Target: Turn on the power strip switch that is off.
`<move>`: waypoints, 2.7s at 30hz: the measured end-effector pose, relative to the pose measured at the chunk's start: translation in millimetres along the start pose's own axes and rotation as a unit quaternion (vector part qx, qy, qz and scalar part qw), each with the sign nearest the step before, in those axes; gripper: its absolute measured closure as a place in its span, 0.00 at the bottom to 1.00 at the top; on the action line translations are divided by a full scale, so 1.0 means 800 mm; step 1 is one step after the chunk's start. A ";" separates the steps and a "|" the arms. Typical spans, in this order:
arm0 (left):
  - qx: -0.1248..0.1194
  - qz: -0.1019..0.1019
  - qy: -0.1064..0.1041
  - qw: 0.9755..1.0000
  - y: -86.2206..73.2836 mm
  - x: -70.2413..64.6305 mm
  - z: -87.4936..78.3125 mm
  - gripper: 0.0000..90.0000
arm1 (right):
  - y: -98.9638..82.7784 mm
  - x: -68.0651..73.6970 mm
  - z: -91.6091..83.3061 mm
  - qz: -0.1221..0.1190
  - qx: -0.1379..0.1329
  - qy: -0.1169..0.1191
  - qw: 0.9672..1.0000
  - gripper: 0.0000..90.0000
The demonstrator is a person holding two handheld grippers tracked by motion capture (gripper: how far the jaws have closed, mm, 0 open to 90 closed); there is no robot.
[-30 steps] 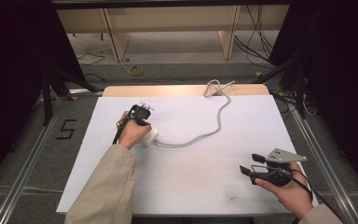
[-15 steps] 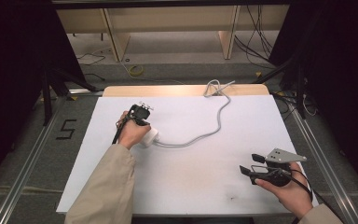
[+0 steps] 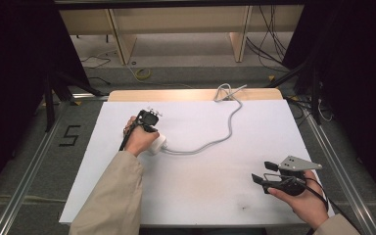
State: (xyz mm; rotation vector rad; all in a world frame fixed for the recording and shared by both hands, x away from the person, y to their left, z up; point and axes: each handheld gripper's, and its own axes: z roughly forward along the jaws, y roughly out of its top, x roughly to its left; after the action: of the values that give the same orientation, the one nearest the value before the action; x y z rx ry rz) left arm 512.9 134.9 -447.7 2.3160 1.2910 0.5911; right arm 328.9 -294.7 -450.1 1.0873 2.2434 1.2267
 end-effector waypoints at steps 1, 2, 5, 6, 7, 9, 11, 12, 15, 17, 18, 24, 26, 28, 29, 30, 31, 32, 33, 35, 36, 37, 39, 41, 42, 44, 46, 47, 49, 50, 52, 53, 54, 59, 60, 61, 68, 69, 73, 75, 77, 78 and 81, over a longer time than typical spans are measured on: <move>0.000 -0.001 0.000 1.000 0.000 0.000 0.000 1.00 | 0.000 0.000 0.000 0.000 0.000 0.000 1.000 0.35; 0.002 -0.001 0.001 1.000 0.001 0.000 0.000 1.00 | 0.000 0.000 0.000 0.000 0.000 0.000 1.000 0.35; 0.003 -0.003 0.000 1.000 0.001 0.000 0.001 1.00 | 0.000 0.000 0.000 0.000 0.000 0.000 1.000 0.35; 0.005 -0.003 0.000 1.000 0.002 0.000 0.001 1.00 | 0.000 0.000 0.000 0.000 0.000 0.000 1.000 0.35; 0.006 -0.004 0.000 1.000 0.002 0.000 0.001 1.00 | 0.000 0.000 0.000 0.001 0.000 0.000 1.000 0.35; 0.007 -0.003 0.000 1.000 0.002 0.000 0.001 1.00 | 0.000 0.000 0.000 0.001 0.000 0.000 1.000 0.35; 0.009 -0.005 0.000 1.000 0.002 0.001 0.001 1.00 | 0.000 0.000 0.000 0.001 0.000 0.001 1.000 0.35; 0.009 -0.005 -0.001 1.000 0.002 0.000 0.001 1.00 | 0.000 0.000 0.000 0.000 0.000 0.001 1.000 0.35; 0.013 -0.009 -0.007 1.000 0.003 0.001 0.001 1.00 | 0.000 0.000 0.000 0.000 0.000 0.001 1.000 0.35; 0.013 -0.010 -0.013 1.000 0.002 0.001 0.001 1.00 | 0.000 0.000 0.000 0.000 0.000 0.001 1.000 0.35; 0.012 -0.008 -0.010 1.000 0.002 0.000 0.001 1.00 | 0.000 0.000 0.000 0.000 0.000 0.001 1.000 0.35; 0.011 -0.018 -0.010 1.000 0.003 0.000 0.001 1.00 | 0.000 0.001 0.000 0.000 -0.001 0.002 1.000 0.35; 0.013 -0.025 -0.013 1.000 0.003 0.001 0.001 1.00 | 0.000 0.001 0.000 0.001 -0.001 0.002 1.000 0.35; 0.014 -0.033 -0.018 0.999 0.004 0.003 0.001 1.00 | 0.000 0.000 0.000 0.000 0.000 0.002 1.000 0.35; 0.016 -0.033 -0.020 0.999 0.004 0.004 0.002 1.00 | 0.000 0.001 0.000 0.000 0.000 0.002 1.000 0.35; 0.018 -0.033 -0.023 0.999 0.004 0.005 0.001 1.00 | 0.000 0.001 0.000 0.000 -0.001 0.003 1.000 0.35; 0.019 -0.036 -0.024 0.999 0.005 0.006 0.002 1.00 | 0.000 0.001 0.000 0.000 -0.001 0.003 1.000 0.35; 0.021 -0.036 -0.025 0.999 0.006 0.006 0.002 1.00 | 0.000 0.001 0.000 0.000 -0.001 0.003 1.000 0.35; 0.025 -0.036 -0.027 0.999 0.007 0.007 0.002 1.00 | 0.000 0.001 0.000 0.000 -0.001 0.003 1.000 0.35; 0.027 -0.041 -0.029 0.998 0.008 0.007 0.002 1.00 | 0.001 0.001 0.000 0.000 -0.002 0.004 1.000 0.35; 0.028 -0.041 -0.030 0.998 0.008 0.008 0.002 1.00 | 0.001 0.002 0.000 0.000 -0.001 0.004 1.000 0.35; 0.030 -0.043 -0.032 0.998 0.009 0.009 0.003 1.00 | 0.001 0.002 0.000 0.000 -0.001 0.004 1.000 0.35; 0.035 -0.048 -0.034 0.998 0.009 0.011 0.004 1.00 | 0.001 0.002 0.000 0.000 -0.001 0.005 1.000 0.35; 0.039 -0.039 -0.032 0.998 0.010 0.010 0.003 1.00 | 0.001 0.002 0.000 0.000 -0.001 0.006 1.000 0.35; 0.038 -0.035 -0.029 0.998 0.011 0.009 0.003 1.00 | 0.001 0.002 0.000 -0.001 -0.003 0.005 1.000 0.35; 0.038 -0.039 -0.031 0.998 0.010 0.010 0.003 1.00 | 0.001 0.002 0.000 -0.002 -0.002 0.006 1.000 0.35; 0.038 -0.041 -0.034 0.998 0.010 0.011 0.003 1.00 | 0.001 0.002 0.000 -0.001 -0.002 0.006 1.000 0.35; 0.038 -0.039 -0.034 0.998 0.010 0.010 0.003 1.00 | 0.001 0.002 0.000 -0.001 -0.002 0.006 1.000 0.35; 0.035 -0.033 -0.031 0.998 0.010 0.009 0.003 1.00 | 0.001 0.002 0.000 -0.002 -0.002 0.006 1.000 0.35; 0.035 -0.029 -0.032 0.998 0.010 0.009 0.003 1.00 | 0.001 0.002 0.000 -0.002 -0.001 0.005 1.000 0.35; 0.031 -0.034 -0.035 0.998 0.008 0.010 0.002 1.00 | 0.001 0.002 0.000 0.000 0.000 0.004 1.000 0.35; 0.029 -0.035 -0.036 0.998 0.007 0.010 0.002 1.00 | 0.000 0.001 0.001 0.000 0.001 0.004 1.000 0.35; 0.026 -0.034 -0.036 0.998 0.007 0.010 0.003 1.00 | 0.000 0.001 0.001 0.000 0.002 0.005 1.000 0.35; 0.019 -0.032 -0.040 0.999 0.005 0.008 0.000 1.00 | 0.000 0.001 0.000 0.000 0.001 0.004 1.000 0.35; 0.019 -0.028 -0.037 0.999 0.005 0.008 0.000 0.99 | 0.000 0.001 0.000 0.000 0.001 0.004 1.000 0.35; 0.014 -0.025 -0.034 0.999 0.004 0.008 0.000 0.99 | 0.000 0.001 0.000 0.000 0.001 0.004 1.000 0.35; -0.018 -0.042 -0.041 0.998 0.001 0.010 -0.013 0.87 | 0.000 0.001 0.001 -0.001 0.001 0.003 1.000 0.35; -0.023 -0.042 -0.041 0.998 0.002 0.011 -0.016 0.86 | 0.001 0.001 0.001 -0.001 0.001 0.003 1.000 0.35; -0.047 -0.040 -0.035 0.997 0.001 0.011 -0.024 0.78 | 0.001 0.002 0.001 -0.001 0.001 0.002 1.000 0.35; -0.067 -0.047 -0.035 0.996 -0.001 0.011 -0.028 0.72 | 0.001 0.002 0.001 -0.001 0.000 0.003 1.000 0.35; -0.090 -0.055 -0.058 0.993 -0.004 0.013 -0.032 0.65 | 0.000 0.002 0.001 -0.001 0.001 0.003 1.000 0.35; -0.101 -0.067 -0.074 0.990 -0.005 0.014 -0.034 0.60 | 0.000 0.002 0.001 -0.001 0.001 0.003 1.000 0.35; -0.117 -0.066 -0.084 0.987 -0.007 0.015 -0.040 0.48 | 0.000 0.002 0.001 0.000 0.001 0.004 1.000 0.35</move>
State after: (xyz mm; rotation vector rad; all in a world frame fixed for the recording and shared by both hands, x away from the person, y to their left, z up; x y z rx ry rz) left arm 496.8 153.1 -422.5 2.0250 1.2153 0.4643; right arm 328.7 -293.0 -450.2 1.0865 2.2514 1.2306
